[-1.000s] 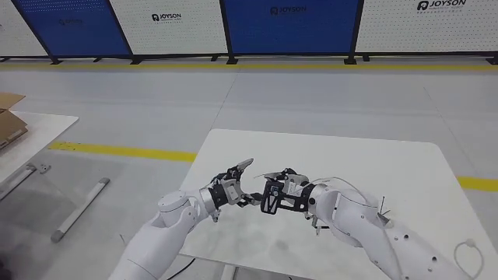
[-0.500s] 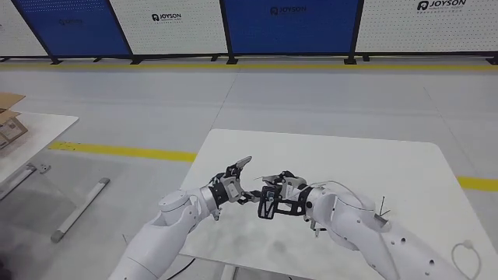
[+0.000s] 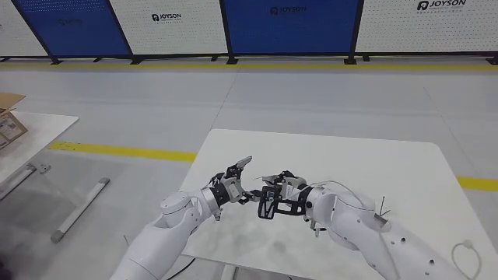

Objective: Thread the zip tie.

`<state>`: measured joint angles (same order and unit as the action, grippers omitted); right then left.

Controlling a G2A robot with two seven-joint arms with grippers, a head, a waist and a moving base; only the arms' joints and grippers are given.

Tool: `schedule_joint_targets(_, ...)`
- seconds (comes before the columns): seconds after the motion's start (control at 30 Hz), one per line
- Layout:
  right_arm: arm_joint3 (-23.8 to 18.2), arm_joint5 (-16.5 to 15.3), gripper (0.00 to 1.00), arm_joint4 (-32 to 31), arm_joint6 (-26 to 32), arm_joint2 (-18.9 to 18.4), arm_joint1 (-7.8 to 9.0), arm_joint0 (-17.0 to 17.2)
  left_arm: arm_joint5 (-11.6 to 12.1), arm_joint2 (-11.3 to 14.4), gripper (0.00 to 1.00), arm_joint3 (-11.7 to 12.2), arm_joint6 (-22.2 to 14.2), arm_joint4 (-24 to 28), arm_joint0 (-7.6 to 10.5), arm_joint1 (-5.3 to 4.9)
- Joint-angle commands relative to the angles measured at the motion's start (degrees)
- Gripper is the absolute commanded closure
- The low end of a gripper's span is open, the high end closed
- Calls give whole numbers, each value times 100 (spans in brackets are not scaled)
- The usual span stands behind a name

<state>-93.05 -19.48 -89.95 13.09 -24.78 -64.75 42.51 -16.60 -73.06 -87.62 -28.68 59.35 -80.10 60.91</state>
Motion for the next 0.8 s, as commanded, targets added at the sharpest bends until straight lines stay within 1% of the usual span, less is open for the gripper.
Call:
schedule_joint_targets(0.0, 0, 0, 100, 0, 0, 0, 0, 0, -4, -16, 51, -6, 33, -18, -6, -2)
schedule_joint_targets(0.07, 0, 0, 100, 0, 0, 0, 0, 0, -8, -23, 60, -9, 29, -14, -22, -3)
schedule_joint_targets(0.1, 0, 0, 100, 0, 0, 0, 0, 0, -18, -27, 61, -17, 16, -12, -31, -4)
schedule_joint_targets(0.17, 0, 0, 100, 0, 0, 0, 0, 0, -49, -37, 73, -30, 1, -23, -46, -8)
schedule_joint_targets(0.23, 0, 0, 100, 0, 0, 0, 0, 0, -99, -38, 76, -54, -2, -72, -60, -15)
schedule_joint_targets(0.27, 0, 0, 100, 0, 0, 0, 0, 0, -112, -41, 79, -60, 0, -71, -65, -16)
schedule_joint_targets(0.3, 0, 0, 100, 0, 0, 0, 0, 0, -124, -42, 85, -65, 1, -68, -66, -16)
schedule_joint_targets(0.33, 0, 0, 100, 0, 0, 0, 0, 0, -132, -40, 87, -63, 2, -65, -64, -15)
schedule_joint_targets(0.4, 0, 0, 100, 0, 0, 0, 0, 0, -167, -37, 97, -42, -9, -3, -44, -10)
schedule_joint_targets(0.43, 0, 0, 100, 0, 0, 0, 0, 0, -154, -29, 99, -16, 0, 11, -23, -6)
schedule_joint_targets(0.57, 0, 0, 100, 0, 0, 0, 0, 0, -163, 32, 98, 67, -23, 55, 40, 11)
schedule_joint_targets(0.63, 0, 0, 100, 0, 0, 0, 0, 0, -159, 48, 95, 94, -53, 59, 53, 15)
schedule_joint_targets(0.67, 0, 0, 100, 0, 0, 0, 0, 0, -157, 50, 96, 101, -59, 55, 56, 15)
schedule_joint_targets(0.7, 0, 0, 100, 0, 0, 0, 0, 0, -154, 51, 99, 105, -65, 49, 56, 15)
schedule_joint_targets(0.77, 0, 0, 100, 0, 0, 0, 0, 0, -155, 48, 100, 109, -79, 41, 50, 14)
